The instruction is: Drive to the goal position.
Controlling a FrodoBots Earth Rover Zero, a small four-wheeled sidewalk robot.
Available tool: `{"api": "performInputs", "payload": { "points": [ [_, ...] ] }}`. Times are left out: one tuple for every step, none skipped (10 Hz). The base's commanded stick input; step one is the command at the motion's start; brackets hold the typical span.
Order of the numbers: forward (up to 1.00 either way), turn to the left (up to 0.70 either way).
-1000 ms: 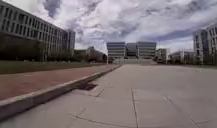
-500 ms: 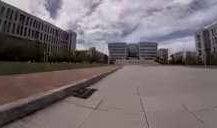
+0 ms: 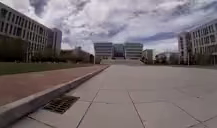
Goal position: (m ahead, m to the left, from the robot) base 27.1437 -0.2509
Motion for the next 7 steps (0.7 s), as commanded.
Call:
{"api": "performInputs", "payload": {
  "points": [
    [1.00,0.00],
    [1.00,0.00],
    [1.00,0.00],
    [1.00,0.00],
    [1.00,-0.13],
    [1.00,-0.38],
    [1.00,-0.40]
  ]
}}
